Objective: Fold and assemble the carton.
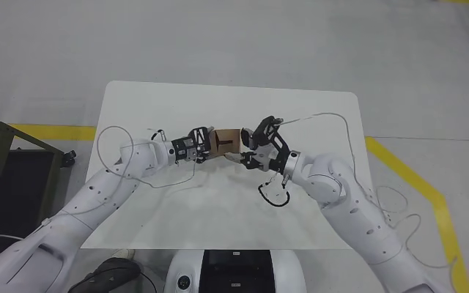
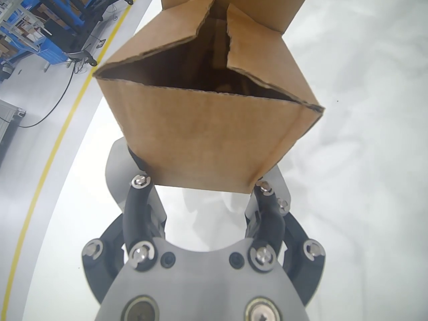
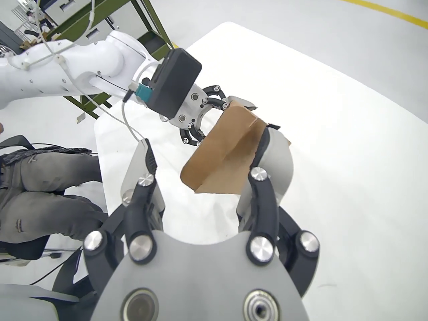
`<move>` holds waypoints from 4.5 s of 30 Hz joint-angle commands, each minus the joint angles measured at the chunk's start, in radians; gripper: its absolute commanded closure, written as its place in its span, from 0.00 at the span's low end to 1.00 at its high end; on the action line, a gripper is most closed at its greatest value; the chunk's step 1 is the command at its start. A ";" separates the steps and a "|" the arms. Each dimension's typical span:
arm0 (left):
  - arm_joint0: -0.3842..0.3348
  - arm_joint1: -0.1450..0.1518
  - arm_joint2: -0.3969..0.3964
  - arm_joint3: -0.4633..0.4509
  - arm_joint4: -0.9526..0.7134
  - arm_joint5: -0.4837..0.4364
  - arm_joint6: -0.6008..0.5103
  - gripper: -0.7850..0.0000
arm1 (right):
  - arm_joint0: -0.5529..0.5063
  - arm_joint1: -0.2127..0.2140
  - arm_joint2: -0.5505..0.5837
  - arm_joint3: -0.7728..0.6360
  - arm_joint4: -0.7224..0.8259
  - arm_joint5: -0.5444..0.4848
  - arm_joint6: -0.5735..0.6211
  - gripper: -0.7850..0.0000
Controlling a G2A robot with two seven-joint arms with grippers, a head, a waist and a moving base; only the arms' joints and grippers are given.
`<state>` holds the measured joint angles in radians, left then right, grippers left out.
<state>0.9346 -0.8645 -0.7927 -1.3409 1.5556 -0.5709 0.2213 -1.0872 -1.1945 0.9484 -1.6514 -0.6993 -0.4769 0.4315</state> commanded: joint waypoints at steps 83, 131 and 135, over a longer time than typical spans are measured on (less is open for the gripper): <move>0.107 -0.037 -0.154 -0.055 0.151 -0.021 -0.004 0.77 | 0.088 -0.080 -0.077 0.088 -0.156 0.250 -0.021 0.00; 0.114 -0.060 -0.206 -0.084 0.135 -0.098 -0.011 0.77 | -0.005 -0.070 0.036 0.270 0.145 -0.125 -0.159 0.47; 0.116 -0.062 -0.206 -0.088 0.140 -0.092 -0.016 0.77 | 0.013 -0.079 0.005 0.263 0.125 -0.111 -0.151 0.47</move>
<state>1.0499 -0.9259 -0.9989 -1.4274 1.6945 -0.6646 0.2073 -1.0799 -1.2709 0.9622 -1.3870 -0.5664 -0.5941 0.2758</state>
